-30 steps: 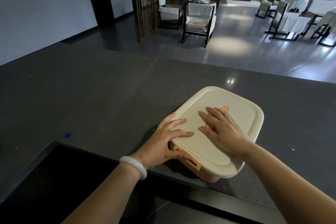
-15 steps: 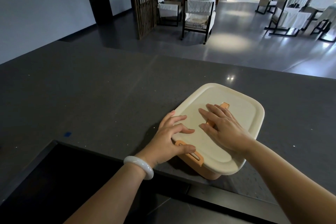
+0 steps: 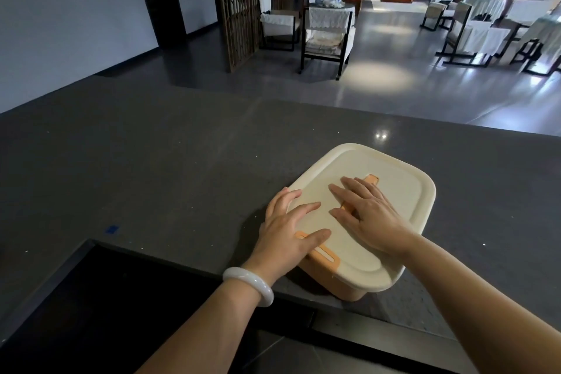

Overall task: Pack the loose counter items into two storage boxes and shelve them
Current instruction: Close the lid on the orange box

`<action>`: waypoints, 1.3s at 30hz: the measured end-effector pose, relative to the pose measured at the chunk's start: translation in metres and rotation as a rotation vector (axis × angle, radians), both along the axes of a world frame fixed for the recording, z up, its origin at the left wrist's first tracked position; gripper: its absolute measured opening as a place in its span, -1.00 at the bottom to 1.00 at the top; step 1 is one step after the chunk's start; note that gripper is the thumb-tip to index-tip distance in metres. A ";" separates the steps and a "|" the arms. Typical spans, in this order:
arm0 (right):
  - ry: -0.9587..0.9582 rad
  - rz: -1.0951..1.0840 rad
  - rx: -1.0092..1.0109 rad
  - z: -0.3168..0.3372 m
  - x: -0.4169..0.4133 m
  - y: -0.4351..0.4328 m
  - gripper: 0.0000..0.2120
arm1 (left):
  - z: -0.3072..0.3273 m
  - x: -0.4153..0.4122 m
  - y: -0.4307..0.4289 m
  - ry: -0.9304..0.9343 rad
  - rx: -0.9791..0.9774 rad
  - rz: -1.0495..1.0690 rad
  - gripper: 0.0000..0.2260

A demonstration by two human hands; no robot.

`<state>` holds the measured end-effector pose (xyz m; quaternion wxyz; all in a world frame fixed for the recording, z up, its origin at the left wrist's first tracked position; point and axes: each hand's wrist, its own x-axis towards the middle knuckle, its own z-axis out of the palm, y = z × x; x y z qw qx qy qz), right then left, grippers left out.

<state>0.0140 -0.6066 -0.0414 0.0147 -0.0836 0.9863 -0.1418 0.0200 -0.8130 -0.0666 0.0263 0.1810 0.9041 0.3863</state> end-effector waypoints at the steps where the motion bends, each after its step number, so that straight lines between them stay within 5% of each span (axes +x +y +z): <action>1: -0.001 -0.002 -0.002 0.000 0.001 -0.001 -0.44 | -0.002 0.000 0.001 0.016 -0.015 0.012 -0.50; 6: -0.001 -0.125 -0.013 -0.005 0.014 -0.011 -0.42 | 0.002 -0.021 -0.009 0.028 -0.096 -0.084 -0.58; 8: -0.052 -0.174 -0.046 -0.003 0.015 -0.016 -0.43 | 0.011 -0.039 -0.016 -0.023 -0.168 -0.118 -0.47; 11: -0.055 -0.217 -0.119 0.013 0.003 0.000 -0.52 | 0.026 -0.065 -0.021 -0.028 -0.314 0.025 -0.24; 16: 0.011 -0.262 0.109 0.013 0.002 0.064 -0.45 | 0.040 -0.040 0.011 0.211 -0.600 0.180 -0.38; 30: -0.012 -0.478 0.075 -0.006 0.020 0.019 -0.41 | 0.038 -0.061 0.038 -0.050 -0.796 -0.226 -0.46; 36: 0.038 -0.527 -0.046 -0.002 0.024 0.027 -0.40 | 0.025 -0.027 0.083 0.079 -0.714 -0.241 -0.43; 39: 0.139 -0.746 -0.239 0.004 0.019 0.063 -0.26 | 0.017 -0.030 0.083 0.137 -0.718 -0.210 -0.46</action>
